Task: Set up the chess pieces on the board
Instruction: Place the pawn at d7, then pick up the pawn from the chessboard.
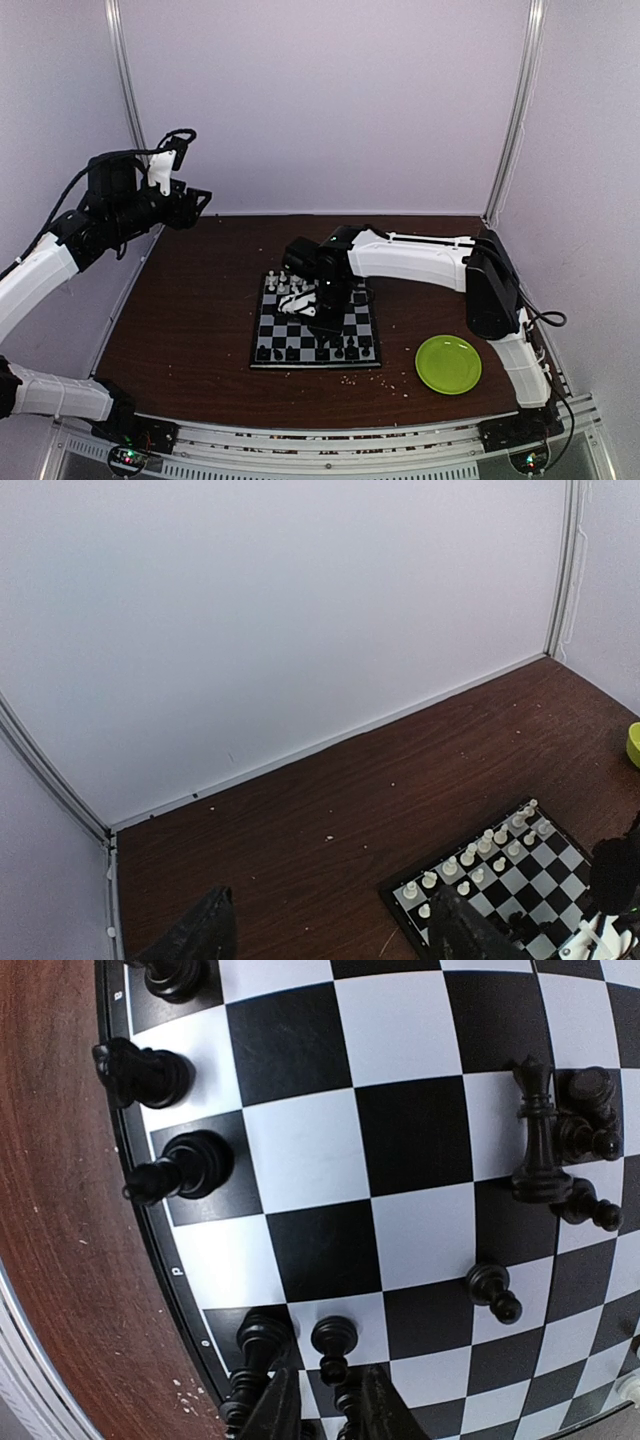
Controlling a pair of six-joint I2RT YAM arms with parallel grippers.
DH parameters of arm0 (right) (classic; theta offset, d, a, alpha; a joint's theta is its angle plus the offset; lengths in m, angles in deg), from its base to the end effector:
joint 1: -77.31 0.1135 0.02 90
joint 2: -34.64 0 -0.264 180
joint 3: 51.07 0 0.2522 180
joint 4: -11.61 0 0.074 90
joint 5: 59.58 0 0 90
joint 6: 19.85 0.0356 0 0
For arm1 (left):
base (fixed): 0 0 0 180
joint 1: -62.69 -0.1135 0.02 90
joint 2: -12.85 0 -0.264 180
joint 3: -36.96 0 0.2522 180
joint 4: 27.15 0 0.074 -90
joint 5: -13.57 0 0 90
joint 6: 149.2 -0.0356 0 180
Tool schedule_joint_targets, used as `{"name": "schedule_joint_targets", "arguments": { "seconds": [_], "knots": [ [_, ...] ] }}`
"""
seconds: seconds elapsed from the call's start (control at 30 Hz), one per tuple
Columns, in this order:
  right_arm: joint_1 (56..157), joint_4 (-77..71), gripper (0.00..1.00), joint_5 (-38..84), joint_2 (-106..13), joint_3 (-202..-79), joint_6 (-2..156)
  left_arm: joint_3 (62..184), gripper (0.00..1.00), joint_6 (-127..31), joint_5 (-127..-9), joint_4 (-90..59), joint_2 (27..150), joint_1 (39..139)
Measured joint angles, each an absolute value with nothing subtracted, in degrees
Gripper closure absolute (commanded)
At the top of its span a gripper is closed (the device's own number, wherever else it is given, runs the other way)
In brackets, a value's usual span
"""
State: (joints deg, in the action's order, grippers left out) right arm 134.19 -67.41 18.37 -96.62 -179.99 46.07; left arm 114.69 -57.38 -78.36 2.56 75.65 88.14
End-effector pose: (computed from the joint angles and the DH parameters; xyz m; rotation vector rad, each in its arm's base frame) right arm 0.2464 0.3914 0.1941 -1.9881 2.2922 0.3719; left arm 0.2253 -0.1059 0.3853 0.3532 1.8050 -0.3039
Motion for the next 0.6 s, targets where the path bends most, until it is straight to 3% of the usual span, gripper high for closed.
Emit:
{"name": "schedule_joint_targets", "arguments": {
  "seconds": [0.33,0.6],
  "knots": [
    [130.24,-69.92,0.73,11.72,-87.33,-177.25,45.63,117.20,0.42,-58.05,-76.26,6.93,84.70,88.66],
    [119.29,-62.93,0.73,4.86,-63.94,-156.64,45.04,124.83,0.55,-59.39,-71.50,16.46,99.08,96.88]
  ]
}}
